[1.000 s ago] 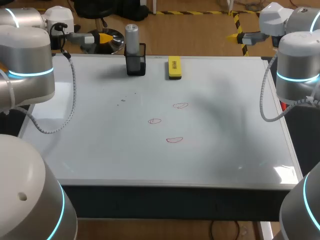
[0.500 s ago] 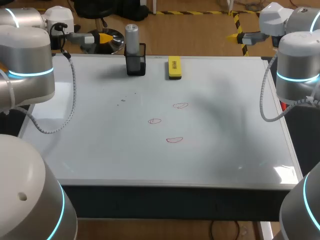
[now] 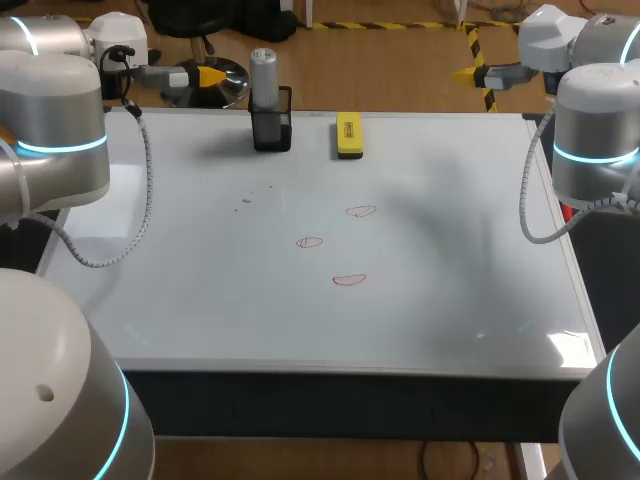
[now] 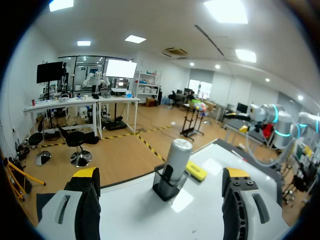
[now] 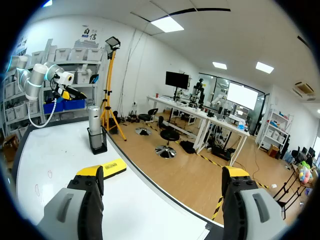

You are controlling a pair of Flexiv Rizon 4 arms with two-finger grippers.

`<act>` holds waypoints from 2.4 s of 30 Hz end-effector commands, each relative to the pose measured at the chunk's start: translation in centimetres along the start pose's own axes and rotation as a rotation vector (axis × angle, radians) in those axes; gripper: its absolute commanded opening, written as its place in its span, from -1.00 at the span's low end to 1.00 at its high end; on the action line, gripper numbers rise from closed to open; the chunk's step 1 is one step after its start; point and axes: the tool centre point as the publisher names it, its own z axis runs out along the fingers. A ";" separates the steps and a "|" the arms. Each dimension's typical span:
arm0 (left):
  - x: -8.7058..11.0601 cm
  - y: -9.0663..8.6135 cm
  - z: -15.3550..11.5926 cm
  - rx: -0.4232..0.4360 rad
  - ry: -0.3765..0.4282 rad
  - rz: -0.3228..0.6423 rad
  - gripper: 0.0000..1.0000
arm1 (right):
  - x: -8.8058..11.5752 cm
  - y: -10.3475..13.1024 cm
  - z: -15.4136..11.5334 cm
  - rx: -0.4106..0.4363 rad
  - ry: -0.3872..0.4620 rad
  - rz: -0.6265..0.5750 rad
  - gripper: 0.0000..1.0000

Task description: Pick up the inspection probe, press it on each red-marked spot on the whiteboard one by one, put down the probe, pick up the eraser, and wipe off all the red marks.

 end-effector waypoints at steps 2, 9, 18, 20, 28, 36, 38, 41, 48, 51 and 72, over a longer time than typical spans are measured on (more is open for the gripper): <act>0.0 0.0 0.0 0.000 0.001 -0.001 1.00 | 0.0 0.0 0.0 0.001 0.001 0.000 1.00; 0.0 0.0 0.0 0.000 0.001 -0.001 1.00 | 0.0 0.0 0.0 0.001 0.001 0.000 1.00; 0.0 0.0 0.0 0.000 0.001 -0.001 1.00 | 0.0 0.0 0.0 0.001 0.001 0.000 1.00; 0.0 0.0 0.0 0.000 0.001 -0.001 1.00 | 0.0 0.0 0.0 0.001 0.001 0.000 1.00; -0.1 0.0 0.1 0.000 0.016 0.016 1.00 | 0.0 0.0 0.0 0.001 0.001 0.000 1.00; 0.5 0.0 1.7 0.007 0.182 0.121 1.00 | 0.0 0.0 0.0 0.001 0.001 0.000 1.00; 0.7 0.1 2.5 0.004 0.239 0.158 1.00 | 0.0 0.0 0.0 0.001 0.001 0.000 1.00; 1.5 0.0 3.6 0.012 0.337 0.204 1.00 | 0.0 0.0 0.0 0.001 0.001 0.000 1.00; 3.2 0.0 6.7 0.022 0.549 0.292 1.00 | 0.0 0.0 0.0 0.001 0.001 0.000 1.00; 3.8 0.0 7.8 0.034 0.610 0.317 1.00 | 0.0 0.0 0.0 0.001 0.001 0.000 1.00; 4.9 2.6 13.2 0.140 0.776 0.288 1.00 | 0.0 0.0 0.0 0.001 0.001 0.000 1.00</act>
